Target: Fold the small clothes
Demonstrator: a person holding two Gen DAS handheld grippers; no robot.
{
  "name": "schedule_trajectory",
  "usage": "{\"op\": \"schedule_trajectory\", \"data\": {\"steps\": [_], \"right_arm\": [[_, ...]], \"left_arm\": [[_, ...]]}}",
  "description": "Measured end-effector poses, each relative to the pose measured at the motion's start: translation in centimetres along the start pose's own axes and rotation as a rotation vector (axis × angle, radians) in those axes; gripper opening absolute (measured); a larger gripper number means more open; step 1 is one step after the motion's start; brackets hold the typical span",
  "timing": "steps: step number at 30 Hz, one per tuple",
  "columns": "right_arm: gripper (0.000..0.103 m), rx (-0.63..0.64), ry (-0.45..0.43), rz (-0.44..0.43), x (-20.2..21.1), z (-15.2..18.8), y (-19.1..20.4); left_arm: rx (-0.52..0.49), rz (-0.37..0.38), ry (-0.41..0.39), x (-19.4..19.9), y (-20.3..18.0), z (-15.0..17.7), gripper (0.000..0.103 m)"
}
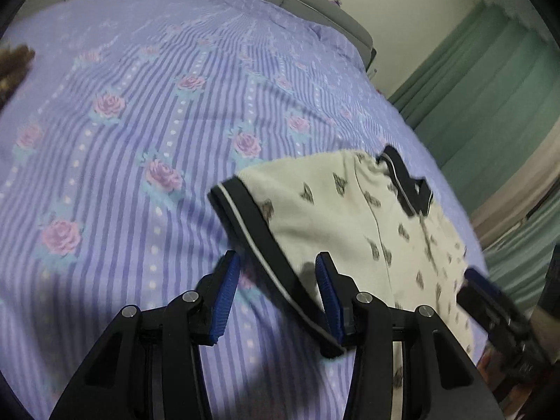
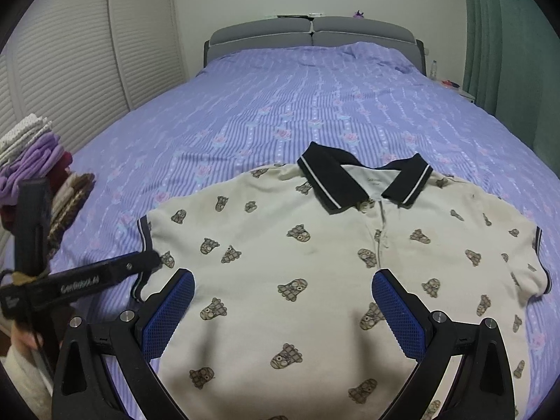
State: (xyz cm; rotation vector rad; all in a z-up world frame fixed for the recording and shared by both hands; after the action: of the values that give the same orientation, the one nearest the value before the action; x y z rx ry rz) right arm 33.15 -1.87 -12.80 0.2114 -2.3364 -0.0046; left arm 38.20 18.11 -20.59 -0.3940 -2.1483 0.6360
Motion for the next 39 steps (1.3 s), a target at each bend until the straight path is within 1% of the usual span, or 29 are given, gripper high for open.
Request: {"op": "schedule_trajectory", "data": {"steps": [2,8,10,11,13,14,15,20,24,27,28,30,33,35,36,37,38,39], "right_arm": [[0.103,-0.004,0.005,0.0,-0.1,0.0,0.1],[0.103,-0.014,0.005,-0.003,-0.1,-0.2,0.1],[0.103,-0.016,0.006,-0.003,-0.1,-0.1,0.1],[0.103,-0.015,0.006,-0.002,0.0,-0.1,0.0],[0.103,-0.015,0.005,0.0,0.3,0.0,-0.2],[0.103,-0.018,0.003,0.0,0.4,0.0,-0.3],[0.103,-0.022,0.002,0.0,0.5,0.0,-0.4],[0.103,-0.039,-0.011,0.01,1.0,0.0,-1.7],[0.103,-0.066,-0.022,0.034,1.5,-0.1,-3.7],[0.103,-0.105,-0.034,0.052,2.1,-0.1,-5.8],[0.103,-0.115,-0.038,0.06,2.3,-0.1,-6.4],[0.103,-0.135,-0.041,0.072,2.6,0.1,-7.7],[0.103,-0.173,-0.04,0.088,2.8,0.4,-9.7],[0.103,-0.195,-0.035,0.092,2.9,0.7,-10.7],[0.103,-0.202,-0.031,0.097,2.9,0.9,-11.2],[0.103,-0.205,-0.03,0.1,2.9,1.1,-11.4],[0.103,-0.206,-0.029,0.104,3.0,1.2,-11.7],[0.103,-0.206,-0.029,0.108,3.1,1.3,-11.9]], "left_arm": [[0.014,0.018,-0.012,-0.5,0.2,-0.4,0.044],[0.01,0.024,-0.037,-1.4,-0.2,-1.3,0.043],[0.021,0.017,-0.037,-1.2,-0.4,-1.6,0.032],[0.015,0.01,-0.036,-0.9,-0.6,-1.7,0.025],[-0.01,-0.005,-0.046,-0.2,-1.2,-2.0,0.022],[-0.031,-0.019,-0.051,0.0,-1.8,-2.2,0.012],[-0.055,-0.04,-0.05,0.1,-2.6,-2.3,0.009],[-0.129,-0.067,-0.078,0.7,-7.2,-3.5,0.007],[-0.148,-0.068,-0.072,-0.6,-10.9,-4.3,0.007],[-0.155,-0.078,-0.064,-1.5,-12.6,-4.6,0.006],[-0.152,-0.071,-0.055,-2.1,-13.2,-4.5,0.006],[-0.15,-0.095,-0.027,-3.4,-13.8,-4.0,0.007],[-0.145,-0.116,0.036,-5.9,-14.4,-2.4,0.007],[-0.159,-0.126,0.057,-7.0,-14.9,-1.5,0.008],[-0.163,-0.133,0.064,-7.2,-15.0,-1.3,0.015],[-0.169,-0.122,0.07,-7.3,-15.3,-1.0,0.02],[-0.172,-0.1,0.07,-7.0,-15.7,-0.8,0.031],[-0.176,-0.084,0.066,-6.7,-16.1,-0.7,0.038]]}}
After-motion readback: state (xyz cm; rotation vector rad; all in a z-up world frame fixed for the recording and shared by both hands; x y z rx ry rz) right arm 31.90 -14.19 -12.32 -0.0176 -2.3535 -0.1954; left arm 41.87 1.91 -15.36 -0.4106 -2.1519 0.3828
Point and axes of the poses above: each gripper's, at about its wrist camera, not at the fingertips, and x roughly against the way its jaws point, y to its left, z to its underside, the point moved 7 cm from there along -x, roughly the way its jaws point, and after that the axes turned 4 degrees about z, right-handed, at the moved point
